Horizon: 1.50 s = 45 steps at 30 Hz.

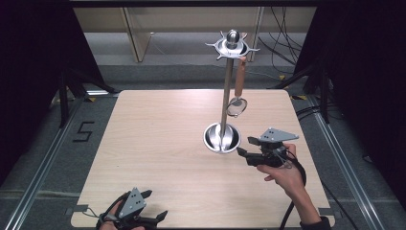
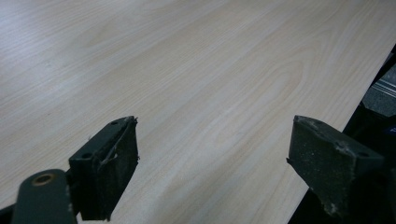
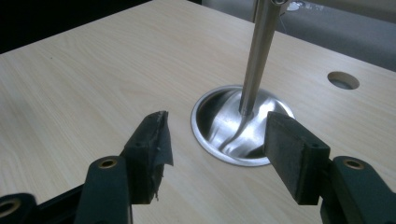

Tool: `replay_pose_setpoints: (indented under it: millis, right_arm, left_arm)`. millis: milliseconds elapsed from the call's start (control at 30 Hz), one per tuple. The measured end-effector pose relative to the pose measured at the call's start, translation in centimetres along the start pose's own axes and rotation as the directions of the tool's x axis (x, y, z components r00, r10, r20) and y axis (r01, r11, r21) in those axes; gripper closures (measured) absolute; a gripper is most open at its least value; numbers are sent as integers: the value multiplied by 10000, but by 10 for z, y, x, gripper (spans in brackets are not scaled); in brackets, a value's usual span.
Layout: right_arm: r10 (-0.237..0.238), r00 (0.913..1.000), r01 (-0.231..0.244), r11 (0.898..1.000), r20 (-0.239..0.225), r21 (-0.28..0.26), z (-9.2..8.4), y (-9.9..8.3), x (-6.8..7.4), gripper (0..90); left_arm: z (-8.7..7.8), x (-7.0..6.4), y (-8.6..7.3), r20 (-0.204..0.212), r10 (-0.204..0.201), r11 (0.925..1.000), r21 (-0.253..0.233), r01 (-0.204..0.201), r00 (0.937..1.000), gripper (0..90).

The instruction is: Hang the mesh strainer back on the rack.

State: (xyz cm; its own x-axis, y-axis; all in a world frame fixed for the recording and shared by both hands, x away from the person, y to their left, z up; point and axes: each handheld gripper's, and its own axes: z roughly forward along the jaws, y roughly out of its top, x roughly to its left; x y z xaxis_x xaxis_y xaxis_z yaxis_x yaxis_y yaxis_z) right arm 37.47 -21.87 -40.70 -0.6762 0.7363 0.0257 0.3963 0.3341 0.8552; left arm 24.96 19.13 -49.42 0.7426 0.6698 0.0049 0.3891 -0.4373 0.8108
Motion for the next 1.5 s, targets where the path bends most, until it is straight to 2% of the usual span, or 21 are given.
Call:
replay_pose_setpoints:
  millis: [33, 67, 133, 267, 333, 367, 400, 467, 667, 767, 900, 1000, 1067, 1100, 1200, 1267, 1300, 1367, 1433, 1467, 1500]
  right_arm:
    - [68, 10000, -68, 9999, -18, 105, 1, -1, 1, 407]
    - [29, 10000, -28, 9998, -52, 180, 1, -2, 0, 406]
    - [236, 9996, -231, 9993, -152, 282, 3, -4, 2, 404]
    - [-41, 9999, 44, 9995, -98, 303, 6, -7, 1, 400]
    - [162, 9998, -159, 9994, -84, 322, 7, -10, 4, 399]
    - [-133, 9999, 135, 9996, -97, 243, 8, -10, 2, 399]
    - [109, 9999, -104, 9991, -96, 423, 7, -12, 4, 397]
    - [196, 9997, -185, 9980, -166, 611, 7, -13, 5, 395]
    - [114, 9999, -107, 9979, -106, 636, 8, -17, 5, 389]
    - [52, 9999, -45, 9980, -124, 624, 10, -20, 4, 384]
    - [9, 9999, -1, 9981, -129, 622, 11, -22, 6, 373]
    - [-119, 9998, 128, 9972, -128, 742, 11, -23, 6, 361]
    - [-40, 9998, 54, 9967, -175, 805, 11, -25, 6, 362]
    - [64, 9998, -50, 9966, -172, 818, 11, -25, 8, 362]
    - [40, 9999, -29, 9971, -140, 755, 12, -28, 10, 362]
    - [-333, 9991, 353, 9965, -274, 760, 13, -28, 8, 362]
    - [178, 9997, -160, 9960, -194, 875, 12, -29, 13, 362]
    - [-111, 9995, 137, 9961, -292, 875, 11, -30, 11, 362]
    - [-167, 9996, 184, 9965, -218, 819, 11, -31, 12, 362]
    - [-109, 9997, 129, 9961, -227, 869, 11, -31, 12, 361]
    - [-263, 9993, 283, 9962, -247, 824, 11, -32, 11, 362]
  left_arm:
    - [2, -2, -1, 87, -341, 9991, -244, 343, 9994, 154]
    - [0, 0, 0, 5, -8, 10000, -28, 8, 10000, 153]
    - [-1, 0, -1, 13, -176, 9998, 79, 176, 9998, 154]
    - [0, 0, 0, -27, -115, 9999, -55, 114, 9999, 153]
    - [0, 2, 0, -23, 214, 9998, -59, -214, 9998, 154]
    - [2, -2, -1, 75, -342, 9991, -238, 344, 9994, 154]
    - [2, -2, -1, 83, -357, 9991, -230, 359, 9993, 154]
    - [0, 1, 0, 11, 156, 9998, -113, -156, 9999, 154]
    - [0, 1, 0, -22, 189, 9998, -36, -190, 9998, 153]
    - [1, -2, -1, 71, -338, 9992, -218, 340, 9994, 154]
    - [2, -3, -1, 59, -318, 9993, -205, 319, 9995, 153]
    - [0, 1, 0, -17, 314, 9995, 6, -314, 9995, 154]
    - [2, -2, -1, 65, -303, 9993, -215, 304, 9995, 154]
    - [2, -2, -1, 68, -327, 9992, -206, 329, 9994, 153]
    - [0, -1, -1, -31, -51, 10000, 19, 51, 10000, 154]
    - [0, 1, 0, -18, 319, 9995, 20, -319, 9995, 153]
    - [0, 1, 0, -21, 307, 9995, 3, -307, 9995, 154]
    - [1, -2, -1, 30, -211, 9997, -132, 211, 9998, 153]
    - [0, -1, -1, -14, -74, 10000, -26, 73, 10000, 154]
    - [0, 1, 0, -15, 330, 9995, 21, -330, 9995, 153]
    - [0, 0, 0, -5, 38, 10000, -21, -38, 10000, 154]
